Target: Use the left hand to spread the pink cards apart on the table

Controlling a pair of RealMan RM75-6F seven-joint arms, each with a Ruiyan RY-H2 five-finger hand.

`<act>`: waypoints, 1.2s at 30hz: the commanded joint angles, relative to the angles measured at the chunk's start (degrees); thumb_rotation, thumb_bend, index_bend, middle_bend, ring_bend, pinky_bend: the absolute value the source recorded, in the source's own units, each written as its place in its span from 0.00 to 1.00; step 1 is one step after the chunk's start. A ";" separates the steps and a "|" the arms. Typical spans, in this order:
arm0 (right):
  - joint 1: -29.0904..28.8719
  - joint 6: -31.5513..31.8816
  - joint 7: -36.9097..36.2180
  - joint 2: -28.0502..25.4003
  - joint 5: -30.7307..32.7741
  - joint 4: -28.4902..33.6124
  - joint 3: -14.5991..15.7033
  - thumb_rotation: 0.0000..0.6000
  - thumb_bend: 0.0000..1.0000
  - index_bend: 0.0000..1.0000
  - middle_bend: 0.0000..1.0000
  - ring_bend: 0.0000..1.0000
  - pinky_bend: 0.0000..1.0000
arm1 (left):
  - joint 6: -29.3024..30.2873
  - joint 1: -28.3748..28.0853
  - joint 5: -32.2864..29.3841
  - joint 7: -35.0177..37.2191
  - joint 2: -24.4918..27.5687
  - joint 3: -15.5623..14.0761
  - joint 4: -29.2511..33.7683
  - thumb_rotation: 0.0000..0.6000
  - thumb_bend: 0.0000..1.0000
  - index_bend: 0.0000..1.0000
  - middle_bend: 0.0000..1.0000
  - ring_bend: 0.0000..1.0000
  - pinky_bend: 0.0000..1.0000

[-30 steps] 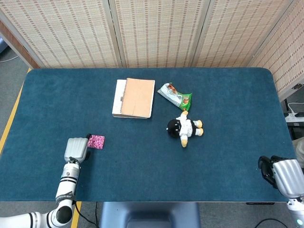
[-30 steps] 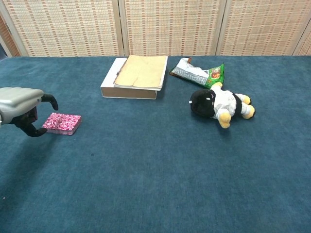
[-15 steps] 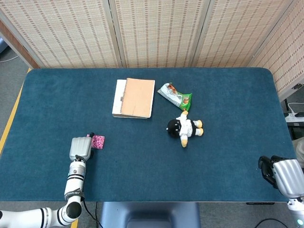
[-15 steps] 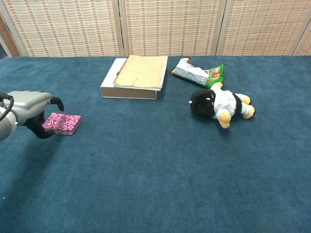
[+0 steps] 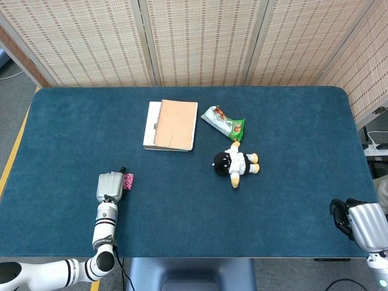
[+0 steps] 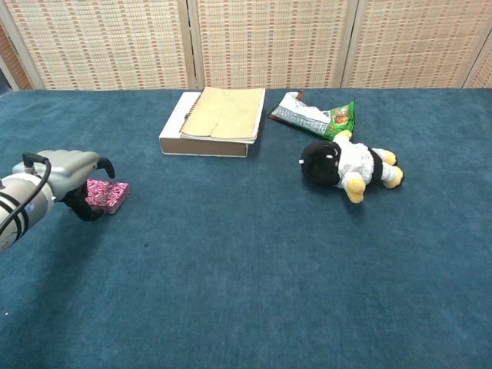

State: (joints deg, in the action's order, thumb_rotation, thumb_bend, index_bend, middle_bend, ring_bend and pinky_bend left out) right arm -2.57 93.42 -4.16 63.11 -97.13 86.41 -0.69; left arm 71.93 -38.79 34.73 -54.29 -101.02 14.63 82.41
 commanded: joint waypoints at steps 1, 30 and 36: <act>-0.04 -0.13 0.03 -0.03 0.01 0.02 0.03 1.00 0.42 0.98 0.86 0.73 0.87 | -0.02 -0.21 -0.24 -0.08 0.06 -0.04 -0.20 1.00 0.35 0.20 1.00 1.00 1.00; -0.15 -0.55 0.71 0.16 -0.20 0.03 0.31 1.00 0.42 0.98 0.86 0.73 0.87 | -0.95 -1.06 -3.55 0.14 2.06 -0.64 -1.10 1.00 0.35 0.26 1.00 1.00 1.00; -0.19 -0.65 0.77 0.21 -0.12 0.04 0.29 1.00 0.42 0.98 0.86 0.73 0.87 | -0.88 -1.06 -2.99 0.94 1.95 -0.99 -0.90 1.00 0.35 0.29 1.00 1.00 1.00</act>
State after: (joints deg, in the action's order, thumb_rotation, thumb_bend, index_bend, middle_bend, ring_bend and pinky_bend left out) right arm -2.76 92.77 -3.39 63.32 -97.25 86.45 -0.41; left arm 71.03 -39.85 31.67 -53.41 -99.05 13.68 81.48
